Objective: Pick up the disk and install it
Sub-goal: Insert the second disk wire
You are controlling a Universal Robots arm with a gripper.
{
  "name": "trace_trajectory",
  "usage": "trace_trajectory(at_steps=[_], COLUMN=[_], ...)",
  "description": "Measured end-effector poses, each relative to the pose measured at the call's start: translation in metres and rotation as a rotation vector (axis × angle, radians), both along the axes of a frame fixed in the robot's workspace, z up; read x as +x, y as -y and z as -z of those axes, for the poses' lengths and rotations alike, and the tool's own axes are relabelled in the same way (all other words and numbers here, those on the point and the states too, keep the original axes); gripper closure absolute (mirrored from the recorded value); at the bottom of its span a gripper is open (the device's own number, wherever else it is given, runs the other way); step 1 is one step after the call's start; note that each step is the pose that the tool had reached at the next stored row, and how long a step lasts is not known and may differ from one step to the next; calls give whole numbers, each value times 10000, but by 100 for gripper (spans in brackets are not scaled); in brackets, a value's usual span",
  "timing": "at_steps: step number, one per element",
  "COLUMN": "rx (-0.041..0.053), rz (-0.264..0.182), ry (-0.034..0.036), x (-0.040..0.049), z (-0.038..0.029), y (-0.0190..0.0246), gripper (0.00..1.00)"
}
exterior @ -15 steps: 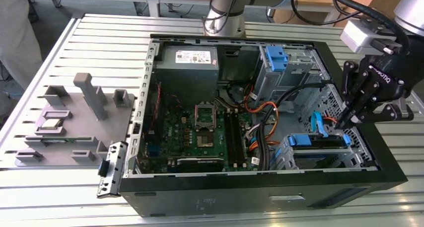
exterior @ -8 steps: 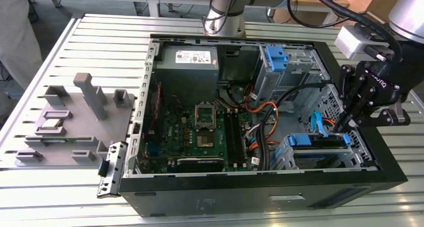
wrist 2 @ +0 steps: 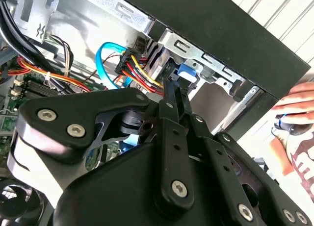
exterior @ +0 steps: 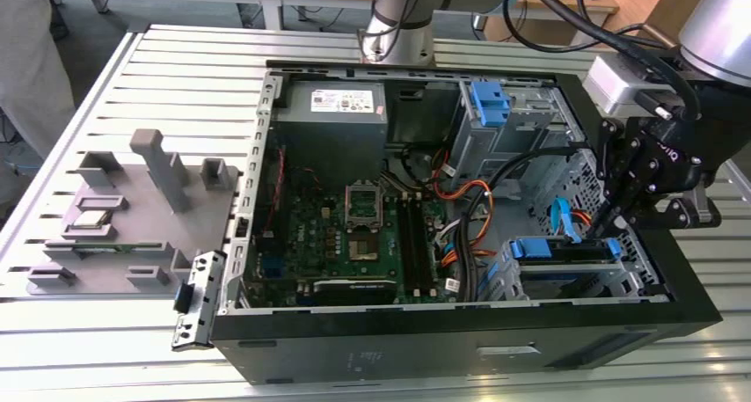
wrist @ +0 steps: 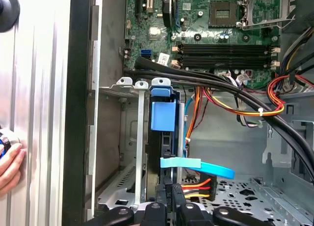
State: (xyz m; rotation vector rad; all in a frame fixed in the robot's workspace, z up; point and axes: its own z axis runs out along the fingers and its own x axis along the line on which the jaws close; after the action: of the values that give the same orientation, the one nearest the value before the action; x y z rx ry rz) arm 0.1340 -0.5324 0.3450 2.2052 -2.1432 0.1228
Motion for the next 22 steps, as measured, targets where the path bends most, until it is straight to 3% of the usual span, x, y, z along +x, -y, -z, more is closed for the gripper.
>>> trace_trajectory(at_steps=[18,22], rx=[458,511], rz=[-125,-124], ry=[640,669], x=[-143,-145], z=[39,45], y=[58,78], gripper=[83,83])
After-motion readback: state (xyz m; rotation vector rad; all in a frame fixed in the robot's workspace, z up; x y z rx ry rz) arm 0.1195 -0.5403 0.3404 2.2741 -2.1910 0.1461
